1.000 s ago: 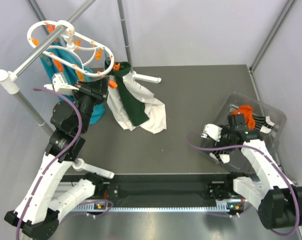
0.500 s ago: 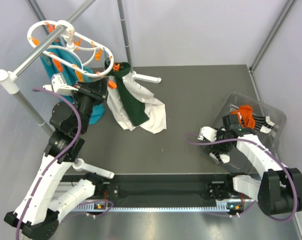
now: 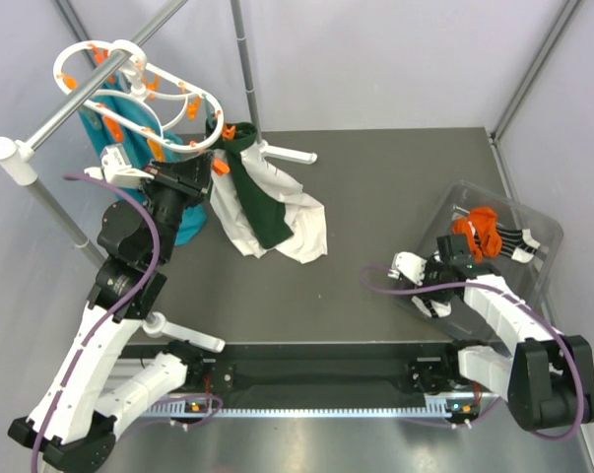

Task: Clip the socks to the hanger
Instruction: Pick up the sock from the bin.

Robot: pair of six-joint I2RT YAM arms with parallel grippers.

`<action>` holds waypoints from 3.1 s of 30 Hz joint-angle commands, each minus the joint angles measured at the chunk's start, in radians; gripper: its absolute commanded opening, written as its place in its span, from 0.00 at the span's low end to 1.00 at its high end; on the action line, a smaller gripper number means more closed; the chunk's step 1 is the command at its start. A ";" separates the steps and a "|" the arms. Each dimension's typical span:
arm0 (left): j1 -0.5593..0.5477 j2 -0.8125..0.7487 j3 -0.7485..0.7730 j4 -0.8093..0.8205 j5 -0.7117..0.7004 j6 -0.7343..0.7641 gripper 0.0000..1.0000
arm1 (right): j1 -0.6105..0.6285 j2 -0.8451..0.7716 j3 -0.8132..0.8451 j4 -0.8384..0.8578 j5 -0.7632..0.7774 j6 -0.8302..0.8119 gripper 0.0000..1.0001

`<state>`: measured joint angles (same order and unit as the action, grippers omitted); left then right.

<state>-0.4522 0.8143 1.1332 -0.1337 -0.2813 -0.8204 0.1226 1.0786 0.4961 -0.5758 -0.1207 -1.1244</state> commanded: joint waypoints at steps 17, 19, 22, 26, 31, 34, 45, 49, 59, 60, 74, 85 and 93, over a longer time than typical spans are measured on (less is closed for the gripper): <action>-0.006 0.000 0.002 -0.092 0.053 0.003 0.00 | -0.060 -0.265 -0.053 0.085 0.006 0.159 0.00; -0.006 0.000 0.005 -0.093 0.051 0.004 0.00 | -0.063 -0.310 -0.054 0.125 0.084 0.234 0.00; -0.006 0.000 0.005 -0.095 0.045 0.006 0.00 | -0.067 -0.354 -0.045 0.192 0.214 0.404 0.00; -0.006 0.003 0.007 -0.095 0.045 0.006 0.00 | -0.070 -0.373 -0.007 0.197 0.228 0.501 0.00; -0.006 0.009 0.008 -0.092 0.051 0.003 0.00 | -0.070 -0.365 0.024 0.253 0.269 0.563 0.66; -0.006 0.008 0.008 -0.092 0.050 0.003 0.00 | -0.070 -0.344 0.001 0.228 0.250 0.551 0.89; -0.005 0.003 0.004 -0.084 0.045 -0.002 0.00 | -0.047 -0.084 0.010 0.176 0.029 0.462 0.88; -0.006 0.002 0.004 -0.086 0.042 0.000 0.00 | -0.041 0.052 0.047 0.139 0.000 0.437 0.87; -0.006 -0.021 -0.001 -0.101 0.024 0.015 0.00 | -0.034 0.201 0.015 0.119 -0.036 0.394 0.65; -0.006 -0.021 -0.001 -0.101 0.024 0.015 0.00 | -0.032 0.184 0.007 0.110 -0.043 0.381 0.63; -0.006 -0.033 -0.006 -0.103 0.030 0.013 0.00 | -0.093 -0.040 -0.040 0.246 0.026 0.445 0.00; -0.006 -0.050 -0.007 -0.115 0.017 0.015 0.00 | -0.184 -0.137 0.154 0.269 0.307 0.790 0.00; -0.006 -0.037 -0.012 -0.115 0.036 0.013 0.00 | -0.182 -0.209 0.240 0.194 0.417 1.021 0.00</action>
<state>-0.4522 0.7662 1.1332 -0.1791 -0.2958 -0.8097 -0.0528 0.9199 0.6842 -0.3584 0.2131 -0.2276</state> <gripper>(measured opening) 0.202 0.009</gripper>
